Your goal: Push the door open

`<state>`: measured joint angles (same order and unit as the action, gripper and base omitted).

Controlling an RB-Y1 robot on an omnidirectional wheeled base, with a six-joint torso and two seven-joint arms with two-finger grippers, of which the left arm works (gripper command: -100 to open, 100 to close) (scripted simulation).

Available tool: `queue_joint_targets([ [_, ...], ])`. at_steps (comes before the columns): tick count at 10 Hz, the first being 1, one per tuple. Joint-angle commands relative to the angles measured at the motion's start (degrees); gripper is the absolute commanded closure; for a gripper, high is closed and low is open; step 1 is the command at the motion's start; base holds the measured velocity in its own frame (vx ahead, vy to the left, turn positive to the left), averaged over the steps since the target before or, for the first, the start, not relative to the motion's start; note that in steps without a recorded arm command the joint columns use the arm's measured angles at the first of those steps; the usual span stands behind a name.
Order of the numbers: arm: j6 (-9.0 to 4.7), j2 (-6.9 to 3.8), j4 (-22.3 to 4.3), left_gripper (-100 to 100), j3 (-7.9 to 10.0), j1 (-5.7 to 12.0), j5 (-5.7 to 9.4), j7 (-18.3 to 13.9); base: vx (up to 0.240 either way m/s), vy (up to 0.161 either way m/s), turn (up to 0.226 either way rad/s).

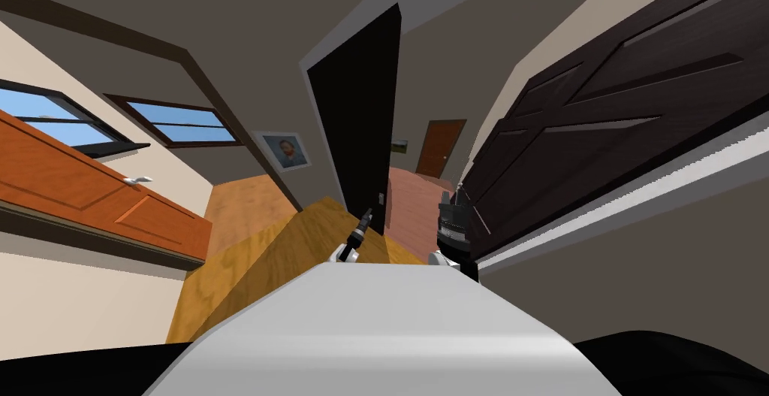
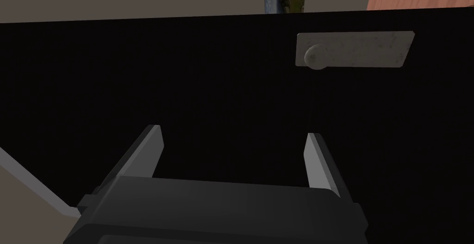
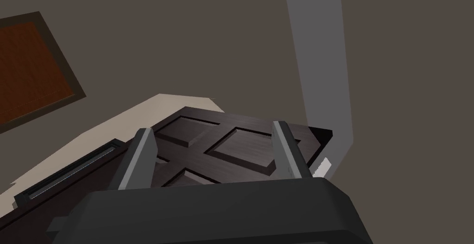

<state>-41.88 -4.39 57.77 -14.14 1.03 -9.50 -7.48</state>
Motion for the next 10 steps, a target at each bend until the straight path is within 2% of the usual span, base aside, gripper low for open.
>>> queue_joint_targets([
  [1,-0.54,0.23,-2.2,-100,-0.30,1.01,-0.04,-0.3,0.051,0.027,-0.011],
  [9,-2.72,1.22,-12.4,-100,-2.43,5.04,-0.41,-2.5,0.085,0.049,-0.018],
  [10,-3.16,1.48,-14.4,-100,-2.86,5.86,-0.48,-3.0,0.109,0.066,-0.026],
])
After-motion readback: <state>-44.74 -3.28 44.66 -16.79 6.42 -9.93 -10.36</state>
